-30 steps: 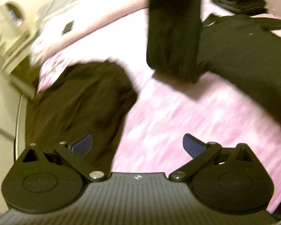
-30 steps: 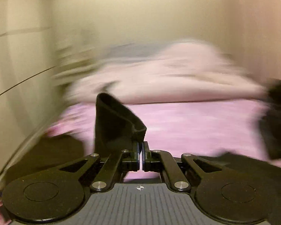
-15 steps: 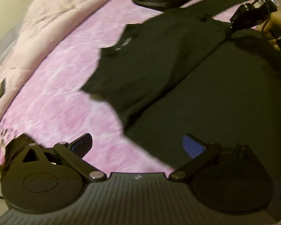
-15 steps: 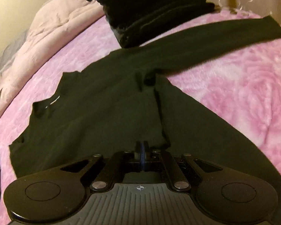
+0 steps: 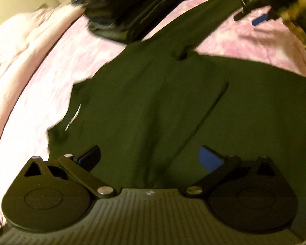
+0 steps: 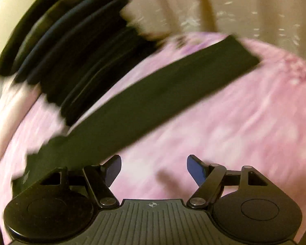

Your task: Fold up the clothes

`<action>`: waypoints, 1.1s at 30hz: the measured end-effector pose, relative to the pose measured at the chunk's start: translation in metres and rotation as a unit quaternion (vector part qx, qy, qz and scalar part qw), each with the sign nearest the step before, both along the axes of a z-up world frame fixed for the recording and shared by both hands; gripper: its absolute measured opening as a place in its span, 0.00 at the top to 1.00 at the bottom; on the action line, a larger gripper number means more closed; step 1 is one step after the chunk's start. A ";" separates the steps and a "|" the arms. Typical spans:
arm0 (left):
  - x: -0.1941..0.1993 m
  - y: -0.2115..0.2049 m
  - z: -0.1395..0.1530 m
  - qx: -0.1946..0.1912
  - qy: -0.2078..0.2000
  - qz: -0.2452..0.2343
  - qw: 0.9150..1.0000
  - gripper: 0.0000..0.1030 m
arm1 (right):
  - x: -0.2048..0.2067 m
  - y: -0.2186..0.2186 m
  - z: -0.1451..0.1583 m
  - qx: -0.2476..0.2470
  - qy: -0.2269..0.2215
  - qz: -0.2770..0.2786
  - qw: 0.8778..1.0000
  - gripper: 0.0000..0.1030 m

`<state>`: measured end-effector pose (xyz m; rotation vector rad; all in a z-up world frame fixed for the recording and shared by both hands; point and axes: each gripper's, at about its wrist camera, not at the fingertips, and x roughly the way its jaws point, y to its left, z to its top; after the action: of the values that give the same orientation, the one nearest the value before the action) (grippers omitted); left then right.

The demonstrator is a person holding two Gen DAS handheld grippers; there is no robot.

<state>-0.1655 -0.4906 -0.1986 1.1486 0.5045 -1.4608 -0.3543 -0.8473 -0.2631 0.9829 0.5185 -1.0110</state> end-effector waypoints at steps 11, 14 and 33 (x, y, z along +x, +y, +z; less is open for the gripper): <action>-0.037 -0.053 -0.031 0.038 -0.018 -0.052 0.998 0.02 | -0.104 -0.107 -0.036 0.020 -0.154 -0.203 0.967 0.67; -0.037 -0.054 -0.030 0.039 -0.021 -0.053 0.998 0.02 | -0.106 -0.107 -0.026 0.018 -0.145 -0.207 0.967 0.97; 0.150 0.114 0.038 -0.035 -0.016 0.212 0.977 0.02 | 0.352 0.240 0.113 -0.286 -0.055 0.437 0.851 0.03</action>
<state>-0.0152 -0.3766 -0.1611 0.9373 0.6270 -1.0797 -0.0020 -0.6077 -0.1503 0.1889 0.4543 -0.2318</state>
